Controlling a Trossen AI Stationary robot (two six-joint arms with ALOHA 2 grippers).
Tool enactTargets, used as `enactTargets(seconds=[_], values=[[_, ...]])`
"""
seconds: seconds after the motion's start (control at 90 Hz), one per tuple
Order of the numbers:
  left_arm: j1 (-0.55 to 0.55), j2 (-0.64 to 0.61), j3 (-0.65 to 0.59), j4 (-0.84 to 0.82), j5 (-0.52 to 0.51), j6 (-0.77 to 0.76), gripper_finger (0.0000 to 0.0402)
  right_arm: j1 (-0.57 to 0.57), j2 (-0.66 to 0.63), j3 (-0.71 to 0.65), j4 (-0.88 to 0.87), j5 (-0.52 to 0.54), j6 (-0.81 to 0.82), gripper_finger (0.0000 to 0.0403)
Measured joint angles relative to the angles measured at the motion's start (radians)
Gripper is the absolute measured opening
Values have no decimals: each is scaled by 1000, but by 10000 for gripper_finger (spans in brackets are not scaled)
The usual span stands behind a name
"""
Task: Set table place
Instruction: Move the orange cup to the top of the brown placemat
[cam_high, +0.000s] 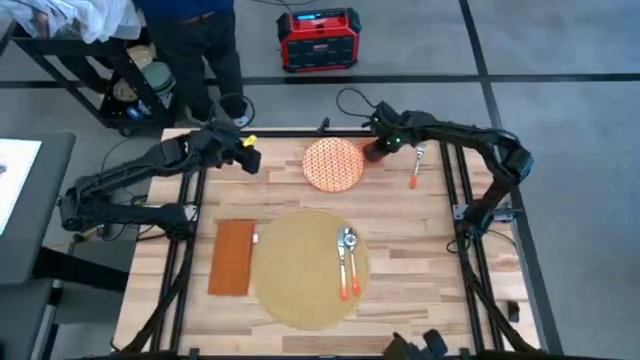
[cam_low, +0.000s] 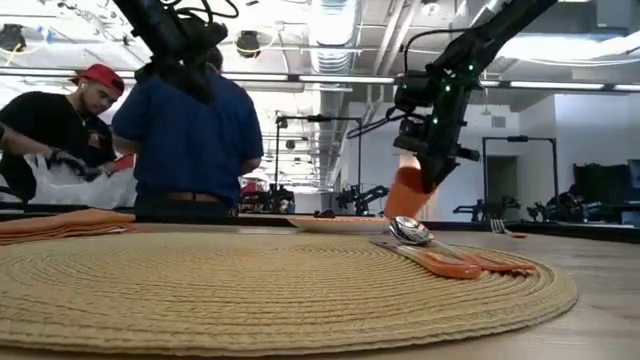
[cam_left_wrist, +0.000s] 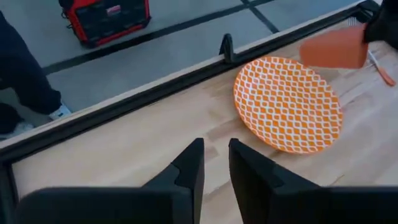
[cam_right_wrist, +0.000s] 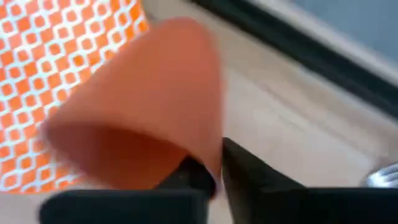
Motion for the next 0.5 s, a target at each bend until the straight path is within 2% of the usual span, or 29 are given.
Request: enactTargets(seconds=[0.067, 0.322, 0.5], values=[[0, 5, 0, 2, 0, 4, 57, 0, -25, 6, -53, -13, 0, 3], [0, 6, -3, -15, 0, -4, 57, 58, -110, 107, -494, -137, -36, 1], [0, 6, -6, -19, 0, -4, 57, 165, -57, 211, -681, -152, -113, 0]])
